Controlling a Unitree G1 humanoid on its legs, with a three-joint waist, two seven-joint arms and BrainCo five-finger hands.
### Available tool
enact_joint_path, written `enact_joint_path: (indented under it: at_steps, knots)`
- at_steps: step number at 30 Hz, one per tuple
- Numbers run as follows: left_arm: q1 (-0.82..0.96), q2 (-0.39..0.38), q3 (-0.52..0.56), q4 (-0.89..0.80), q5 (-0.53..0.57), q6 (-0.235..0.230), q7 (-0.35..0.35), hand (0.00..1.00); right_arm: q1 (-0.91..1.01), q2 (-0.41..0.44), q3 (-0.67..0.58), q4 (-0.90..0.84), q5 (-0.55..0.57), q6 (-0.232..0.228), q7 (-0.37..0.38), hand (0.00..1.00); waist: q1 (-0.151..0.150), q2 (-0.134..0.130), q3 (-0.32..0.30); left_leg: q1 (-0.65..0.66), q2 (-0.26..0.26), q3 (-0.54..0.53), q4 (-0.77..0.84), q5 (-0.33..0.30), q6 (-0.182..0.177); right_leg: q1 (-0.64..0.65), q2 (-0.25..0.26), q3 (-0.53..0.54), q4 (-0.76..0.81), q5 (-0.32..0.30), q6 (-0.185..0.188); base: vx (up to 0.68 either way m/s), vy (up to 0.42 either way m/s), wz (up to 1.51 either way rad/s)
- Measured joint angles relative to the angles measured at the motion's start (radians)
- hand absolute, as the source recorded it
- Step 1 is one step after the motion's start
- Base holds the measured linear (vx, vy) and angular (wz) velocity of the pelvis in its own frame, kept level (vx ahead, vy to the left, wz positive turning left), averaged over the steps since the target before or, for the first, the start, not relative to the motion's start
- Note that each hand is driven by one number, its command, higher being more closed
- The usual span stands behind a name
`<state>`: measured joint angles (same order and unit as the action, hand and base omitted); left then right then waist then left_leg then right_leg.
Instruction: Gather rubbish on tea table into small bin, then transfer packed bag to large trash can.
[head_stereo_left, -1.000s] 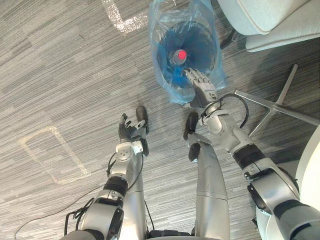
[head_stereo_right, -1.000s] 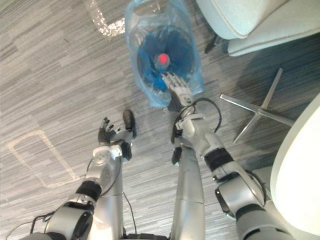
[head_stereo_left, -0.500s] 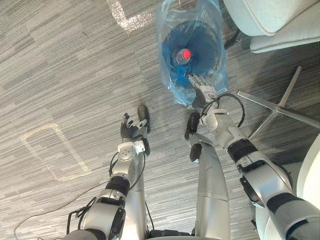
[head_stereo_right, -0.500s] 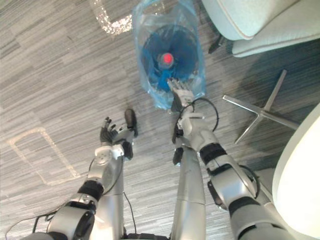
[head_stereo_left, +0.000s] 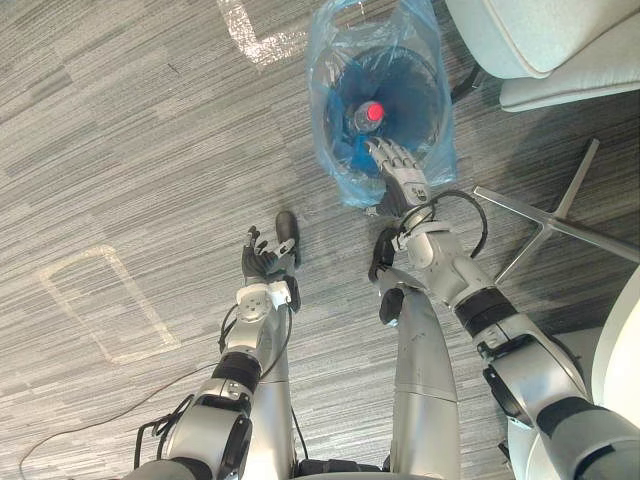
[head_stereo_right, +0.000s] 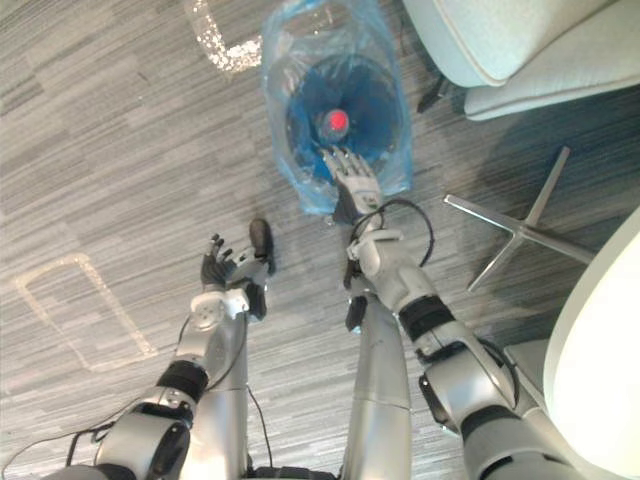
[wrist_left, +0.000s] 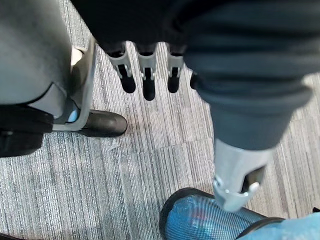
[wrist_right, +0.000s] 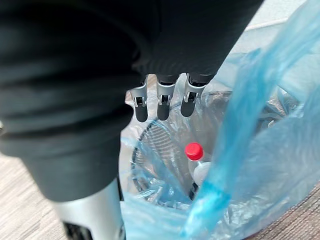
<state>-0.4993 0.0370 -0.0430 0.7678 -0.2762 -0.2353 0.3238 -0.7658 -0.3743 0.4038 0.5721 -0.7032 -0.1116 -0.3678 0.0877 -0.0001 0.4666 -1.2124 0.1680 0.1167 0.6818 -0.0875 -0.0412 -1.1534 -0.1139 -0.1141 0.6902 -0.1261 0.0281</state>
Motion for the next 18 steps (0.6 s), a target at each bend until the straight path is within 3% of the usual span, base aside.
enact_joint_path:
  at_steps: [11,18]
  knots:
    - [0.001,0.021,-0.026,0.004,0.000,0.001,-0.001,0.00,0.039,0.005,0.012,-0.002,-0.035,-0.005,0.003,0.00,-0.002,0.000,0.000,0.000,0.013,0.012,0.003,-0.003,0.004,0.001,0.013,0.010,-0.020,0.014,0.003,0.00,0.001,-0.05]
    - [-0.003,0.023,-0.024,0.003,0.000,-0.005,0.001,0.00,-0.009,0.039,0.011,0.114,-0.048,0.019,-0.002,0.00,-0.001,0.000,0.000,-0.017,0.014,0.012,0.002,-0.004,0.005,-0.012,0.013,0.008,-0.028,0.016,0.005,0.00,0.000,0.00]
